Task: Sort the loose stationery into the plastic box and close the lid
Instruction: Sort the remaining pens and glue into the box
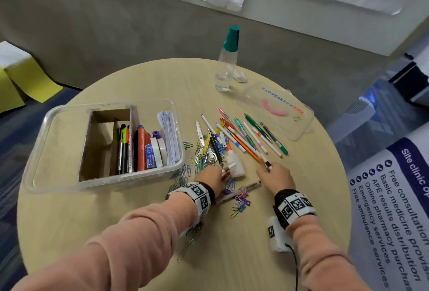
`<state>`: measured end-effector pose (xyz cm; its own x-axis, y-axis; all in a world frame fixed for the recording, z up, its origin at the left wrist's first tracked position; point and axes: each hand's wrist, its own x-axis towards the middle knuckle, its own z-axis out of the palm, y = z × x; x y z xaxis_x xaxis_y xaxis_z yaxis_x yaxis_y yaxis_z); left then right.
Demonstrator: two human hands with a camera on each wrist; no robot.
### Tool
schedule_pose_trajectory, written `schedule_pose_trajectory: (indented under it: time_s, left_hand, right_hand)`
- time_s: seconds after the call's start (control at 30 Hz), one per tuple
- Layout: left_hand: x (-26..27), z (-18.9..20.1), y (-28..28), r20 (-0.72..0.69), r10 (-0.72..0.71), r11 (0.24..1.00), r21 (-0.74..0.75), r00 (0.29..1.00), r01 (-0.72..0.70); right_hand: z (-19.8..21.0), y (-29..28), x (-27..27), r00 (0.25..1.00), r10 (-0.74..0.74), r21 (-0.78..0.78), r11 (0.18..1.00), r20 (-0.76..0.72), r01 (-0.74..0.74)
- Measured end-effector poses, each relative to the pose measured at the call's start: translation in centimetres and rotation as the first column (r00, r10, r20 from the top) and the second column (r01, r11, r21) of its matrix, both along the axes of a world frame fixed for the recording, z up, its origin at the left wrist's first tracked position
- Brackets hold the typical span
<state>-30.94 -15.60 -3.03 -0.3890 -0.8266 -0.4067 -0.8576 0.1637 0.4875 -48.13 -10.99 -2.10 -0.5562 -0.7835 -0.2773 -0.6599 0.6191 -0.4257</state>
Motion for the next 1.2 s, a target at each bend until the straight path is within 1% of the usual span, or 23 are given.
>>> schedule_pose_trajectory:
  time_s: [0.07, 0.1, 0.13, 0.17, 0.2, 0.23, 0.3, 0.33, 0.37, 0.43, 0.5, 0.57, 0.63, 0.7, 0.8, 0.87, 0.93, 1.0, 1.07, 1.13, 1.2]
  left_hand:
    - [-0.1, -0.2, 0.1, -0.011, 0.018, 1.000, 0.000, 1.000, -0.018]
    - [-0.2, -0.2, 0.1, -0.015, 0.025, 1.000, -0.002, 1.000, -0.025]
    - [-0.3, -0.2, 0.1, -0.014, 0.027, 1.000, -0.003, 1.000, -0.027]
    - [-0.4, -0.2, 0.1, -0.007, 0.019, 1.000, -0.006, 1.000, -0.020]
    - [-0.5, -0.2, 0.0, 0.008, 0.004, 1.000, -0.013, 1.000, -0.004]
    - [-0.5, -0.1, 0.0, 0.027, -0.019, 1.000, -0.024, 0.999, 0.020]
    - [-0.6, 0.1, 0.0, 0.069, -0.069, 0.996, -0.046, 0.995, 0.073]
    - [-0.6, 0.3, 0.0, 0.086, -0.088, 0.994, -0.053, 0.992, 0.093]
    - [-0.5, 0.5, 0.0, 0.098, -0.097, 0.993, -0.057, 0.990, 0.103]
    - [-0.5, 1.2, -0.1, 0.098, -0.078, 0.994, -0.071, 0.992, 0.085]
    - [-0.2, 1.9, -0.1, 0.058, -0.032, 0.995, -0.090, 0.998, 0.037]
    - [0.2, 2.6, 0.0, 0.008, -0.023, 0.992, -0.121, 1.000, 0.024]
    - [0.5, 3.2, 0.2, -0.013, -0.083, 0.981, -0.174, 0.996, 0.080]
    - [0.4, 3.5, 0.3, -0.032, -0.162, 0.969, -0.195, 0.986, 0.153]
    - [-0.3, 3.4, 0.6, -0.051, -0.278, 0.949, -0.168, 0.959, 0.266]
    - [-0.8, 2.7, 1.0, 0.005, -0.345, 0.929, -0.142, 0.938, 0.342]
    - [-1.1, 1.9, 1.4, 0.089, -0.382, 0.912, -0.124, 0.920, 0.391]
    - [-1.3, 1.2, 1.7, 0.148, -0.378, 0.911, -0.117, 0.914, 0.396]
    - [-1.4, 0.8, 1.9, 0.174, -0.355, 0.921, -0.107, 0.919, 0.376]
    - [-1.3, 0.7, 1.9, 0.157, -0.324, 0.934, -0.106, 0.933, 0.342]
    - [-1.1, 1.0, 1.7, 0.097, -0.276, 0.950, -0.121, 0.956, 0.286]
  right_hand:
    - [0.4, 0.5, -0.2, 0.975, -0.099, -0.094, 0.988, 0.200, 0.120]
    - [0.5, 0.9, -0.2, 0.933, -0.159, -0.132, 0.969, 0.322, 0.210]
    - [0.5, 1.2, -0.2, 0.863, -0.211, -0.154, 0.938, 0.459, 0.311]
    - [0.4, 1.6, -0.1, 0.765, -0.247, -0.154, 0.899, 0.594, 0.410]
    - [0.3, 2.0, -0.1, 0.658, -0.275, -0.127, 0.859, 0.701, 0.496]
    - [0.0, 2.4, -0.1, 0.557, -0.304, -0.081, 0.823, 0.773, 0.562]
    - [-0.6, 3.0, -0.1, 0.386, -0.357, 0.028, 0.764, 0.851, 0.644]
    - [-1.1, 3.3, -0.1, 0.320, -0.374, 0.071, 0.738, 0.870, 0.671]
    - [-1.5, 3.5, 0.0, 0.278, -0.379, 0.091, 0.717, 0.882, 0.691]
    - [-2.4, 3.9, 0.1, 0.249, -0.359, 0.079, 0.693, 0.900, 0.717]
    - [-3.0, 4.3, 0.1, 0.243, -0.344, 0.064, 0.683, 0.907, 0.727]
    - [-3.4, 4.5, -0.2, 0.210, -0.331, 0.072, 0.669, 0.920, 0.740]
    - [-3.7, 4.6, -0.4, 0.140, -0.296, 0.091, 0.647, 0.945, 0.757]
    - [-3.8, 4.7, -0.6, 0.107, -0.281, 0.105, 0.645, 0.954, 0.756]
    - [-3.8, 4.7, -0.7, 0.100, -0.282, 0.117, 0.659, 0.954, 0.743]
    - [-3.7, 4.8, -0.6, 0.094, -0.280, 0.120, 0.658, 0.955, 0.743]
    - [-3.7, 4.9, -0.6, 0.087, -0.275, 0.119, 0.652, 0.957, 0.749]
    - [-3.6, 5.0, -0.5, 0.082, -0.267, 0.115, 0.646, 0.960, 0.755]
    - [-3.5, 5.1, -0.5, 0.083, -0.270, 0.117, 0.649, 0.959, 0.752]
    - [-3.5, 5.2, -0.6, 0.086, -0.273, 0.119, 0.654, 0.958, 0.747]
    - [-3.5, 5.2, -0.6, 0.084, -0.271, 0.120, 0.657, 0.959, 0.744]
